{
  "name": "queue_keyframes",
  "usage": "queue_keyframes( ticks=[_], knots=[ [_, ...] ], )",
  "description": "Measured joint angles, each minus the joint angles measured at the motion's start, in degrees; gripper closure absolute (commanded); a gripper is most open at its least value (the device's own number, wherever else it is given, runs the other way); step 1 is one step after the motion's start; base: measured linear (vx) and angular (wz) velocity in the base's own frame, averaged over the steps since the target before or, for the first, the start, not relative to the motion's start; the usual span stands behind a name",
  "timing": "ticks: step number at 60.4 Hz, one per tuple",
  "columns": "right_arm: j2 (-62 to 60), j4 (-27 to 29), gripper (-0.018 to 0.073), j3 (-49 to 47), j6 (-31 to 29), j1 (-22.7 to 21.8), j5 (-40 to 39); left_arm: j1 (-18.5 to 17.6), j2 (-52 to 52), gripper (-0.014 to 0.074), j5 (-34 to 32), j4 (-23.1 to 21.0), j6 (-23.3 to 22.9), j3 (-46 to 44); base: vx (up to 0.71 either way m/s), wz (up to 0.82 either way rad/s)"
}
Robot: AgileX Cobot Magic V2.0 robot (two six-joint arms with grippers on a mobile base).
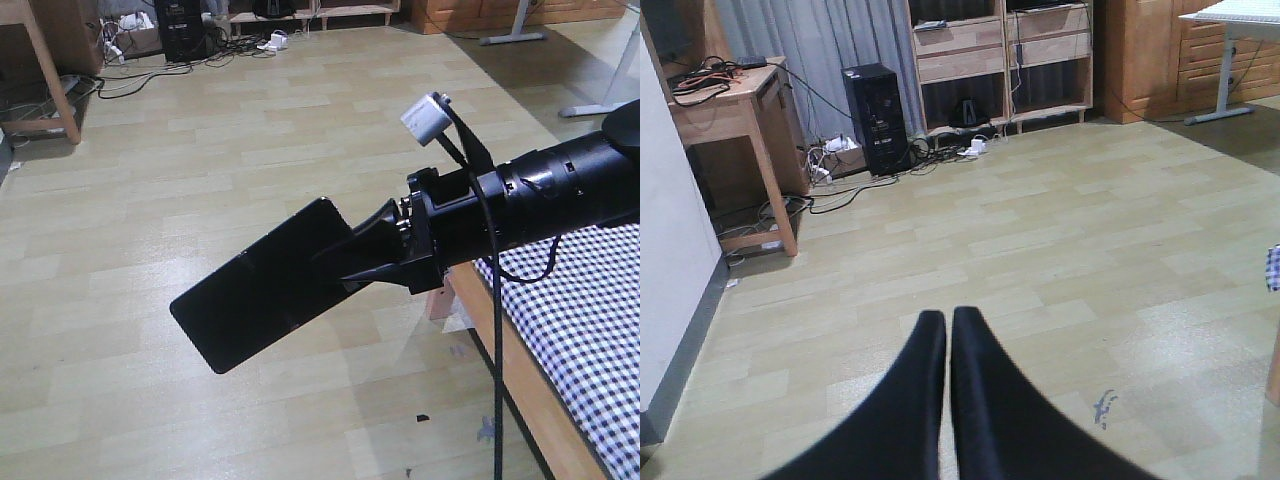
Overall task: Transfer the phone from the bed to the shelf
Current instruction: 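Hold the phone in the right gripper while turning away from the bed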
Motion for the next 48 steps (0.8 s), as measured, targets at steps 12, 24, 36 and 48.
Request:
queue_keyframes(
  ticks=[12, 24, 36, 48],
  knots=[
    [0.0, 0.0, 0.0562, 0.0, 0.0, 0.0, 0.0, 0.0, 0.0, 0.0595, 0.0, 0.0, 0.0, 0.0, 0.21, 0.19],
    [0.0, 0.0, 0.0562, 0.0, 0.0, 0.0, 0.0, 0.0, 0.0, 0.0595, 0.0, 0.0, 0.0, 0.0, 0.27, 0.25],
    [0.0, 0.0, 0.0562, 0.0, 0.0, 0.0, 0.0, 0.0, 0.0, 0.0595, 0.0, 0.0, 0.0, 0.0, 0.33, 0.18],
    [0.0, 0.0, 0.0562, 0.0, 0.0, 0.0, 0.0, 0.0, 0.0, 0.0595, 0.0, 0.0, 0.0, 0.0, 0.38, 0.05]
  ],
)
